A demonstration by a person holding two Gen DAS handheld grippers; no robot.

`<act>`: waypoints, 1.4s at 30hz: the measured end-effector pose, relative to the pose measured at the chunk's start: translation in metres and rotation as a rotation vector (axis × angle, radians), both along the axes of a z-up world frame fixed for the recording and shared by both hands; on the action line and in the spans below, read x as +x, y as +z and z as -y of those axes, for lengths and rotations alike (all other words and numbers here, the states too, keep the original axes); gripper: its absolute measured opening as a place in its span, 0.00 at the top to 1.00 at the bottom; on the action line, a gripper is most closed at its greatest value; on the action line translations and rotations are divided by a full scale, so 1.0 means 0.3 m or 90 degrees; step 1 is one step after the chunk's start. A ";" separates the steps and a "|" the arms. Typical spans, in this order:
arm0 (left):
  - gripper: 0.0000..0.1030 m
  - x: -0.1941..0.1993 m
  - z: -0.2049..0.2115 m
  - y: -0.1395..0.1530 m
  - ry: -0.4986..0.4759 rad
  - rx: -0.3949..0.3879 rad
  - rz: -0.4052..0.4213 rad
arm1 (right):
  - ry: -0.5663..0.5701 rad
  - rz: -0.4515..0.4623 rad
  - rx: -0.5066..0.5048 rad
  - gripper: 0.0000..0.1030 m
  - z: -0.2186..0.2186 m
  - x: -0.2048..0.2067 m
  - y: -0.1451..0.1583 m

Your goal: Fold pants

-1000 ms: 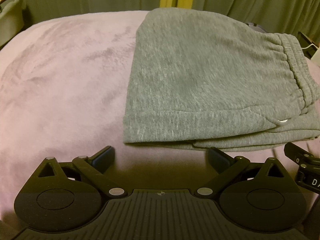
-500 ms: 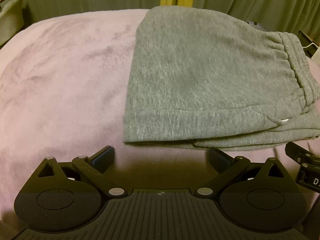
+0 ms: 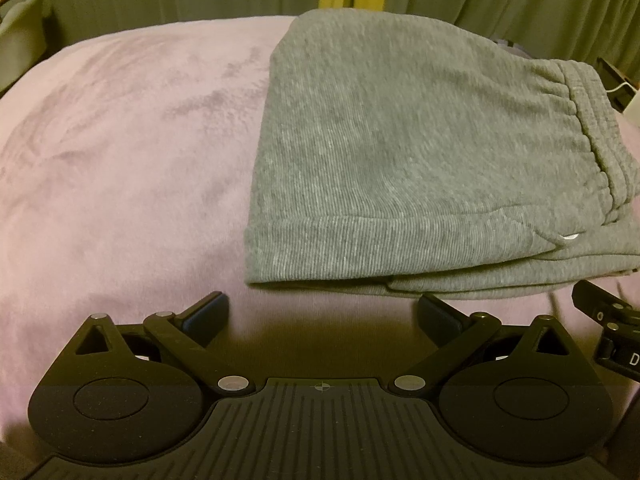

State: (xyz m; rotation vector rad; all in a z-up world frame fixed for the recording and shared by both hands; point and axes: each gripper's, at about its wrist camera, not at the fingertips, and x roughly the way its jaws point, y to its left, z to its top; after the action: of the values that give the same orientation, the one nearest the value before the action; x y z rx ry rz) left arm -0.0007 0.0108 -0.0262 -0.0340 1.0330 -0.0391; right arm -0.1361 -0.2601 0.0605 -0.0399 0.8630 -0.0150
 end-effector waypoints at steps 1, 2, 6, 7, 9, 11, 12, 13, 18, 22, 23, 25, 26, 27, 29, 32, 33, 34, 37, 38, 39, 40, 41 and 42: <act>0.00 0.001 0.000 0.000 0.000 0.000 0.000 | 0.000 0.000 0.000 0.04 0.000 0.000 0.000; 0.00 0.001 0.000 0.001 -0.001 0.000 -0.001 | 0.000 0.000 0.000 0.04 0.000 0.000 0.000; 0.00 0.000 0.001 0.001 -0.001 0.001 -0.001 | 0.000 0.000 0.000 0.04 0.000 0.000 0.000; 0.00 0.000 0.001 0.001 0.000 0.001 -0.001 | 0.000 0.000 0.000 0.04 -0.001 0.000 0.000; 0.00 0.001 0.002 0.000 -0.001 0.001 -0.001 | 0.000 0.000 0.000 0.04 0.000 0.000 0.000; 0.00 0.001 0.001 0.000 -0.001 0.002 -0.002 | -0.001 0.001 0.000 0.04 0.000 0.000 0.000; 0.00 0.001 0.001 0.000 -0.001 0.002 -0.002 | -0.001 0.000 0.000 0.04 0.000 0.000 0.000; 0.00 0.002 0.001 0.000 -0.001 0.001 -0.002 | 0.000 0.000 0.000 0.04 0.000 0.000 0.000; 0.00 0.001 0.003 -0.002 -0.002 0.004 -0.003 | -0.001 -0.001 -0.001 0.04 -0.001 0.000 -0.001; 0.00 0.001 0.004 -0.003 -0.002 0.004 -0.003 | -0.002 -0.001 -0.002 0.04 -0.003 0.000 -0.003; 0.00 0.000 0.004 -0.004 -0.002 0.004 -0.003 | -0.002 -0.001 -0.002 0.04 -0.002 -0.001 -0.003; 0.00 0.002 0.004 -0.003 -0.002 0.004 -0.003 | -0.002 -0.001 -0.001 0.04 -0.004 -0.001 -0.004; 0.00 0.002 0.004 -0.003 -0.002 0.004 -0.003 | -0.002 -0.002 -0.002 0.04 -0.004 -0.001 -0.004; 0.00 0.002 0.004 -0.003 -0.002 0.004 -0.004 | -0.002 -0.002 -0.002 0.04 -0.004 -0.001 -0.004; 0.00 0.002 0.005 -0.003 -0.002 0.004 -0.004 | -0.002 -0.002 -0.002 0.04 -0.005 -0.003 -0.003; 0.00 0.001 0.006 -0.006 -0.003 0.005 -0.004 | -0.002 -0.002 -0.001 0.04 -0.006 -0.004 -0.004; 0.00 0.000 0.006 -0.006 -0.002 0.005 -0.005 | -0.002 -0.002 -0.001 0.04 -0.005 -0.004 -0.004; 0.00 0.000 0.005 -0.006 -0.002 0.005 -0.005 | -0.002 -0.002 -0.001 0.04 -0.005 -0.004 -0.004; 0.00 0.001 0.005 -0.005 -0.003 0.005 -0.005 | -0.002 -0.002 -0.001 0.04 -0.005 -0.004 -0.004; 0.00 0.001 0.005 -0.005 -0.003 0.005 -0.005 | -0.001 -0.002 0.000 0.04 -0.005 -0.004 -0.004; 0.00 -0.001 0.005 -0.005 -0.003 0.005 -0.005 | -0.001 -0.002 0.000 0.04 -0.004 -0.004 -0.004; 0.00 0.001 0.005 -0.004 -0.003 0.005 -0.005 | -0.001 -0.001 -0.001 0.04 -0.004 -0.004 -0.004; 0.00 0.001 0.004 -0.007 -0.003 0.006 -0.005 | -0.001 -0.001 -0.002 0.04 -0.005 -0.004 -0.005; 0.00 0.000 0.004 -0.007 -0.004 0.007 -0.006 | -0.001 -0.002 -0.002 0.04 -0.005 -0.004 -0.005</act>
State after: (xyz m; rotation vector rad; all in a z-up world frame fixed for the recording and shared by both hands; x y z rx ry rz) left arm -0.0008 0.0095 -0.0284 -0.0215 1.0427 -0.0387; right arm -0.1373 -0.2586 0.0590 -0.0423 0.8654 -0.0179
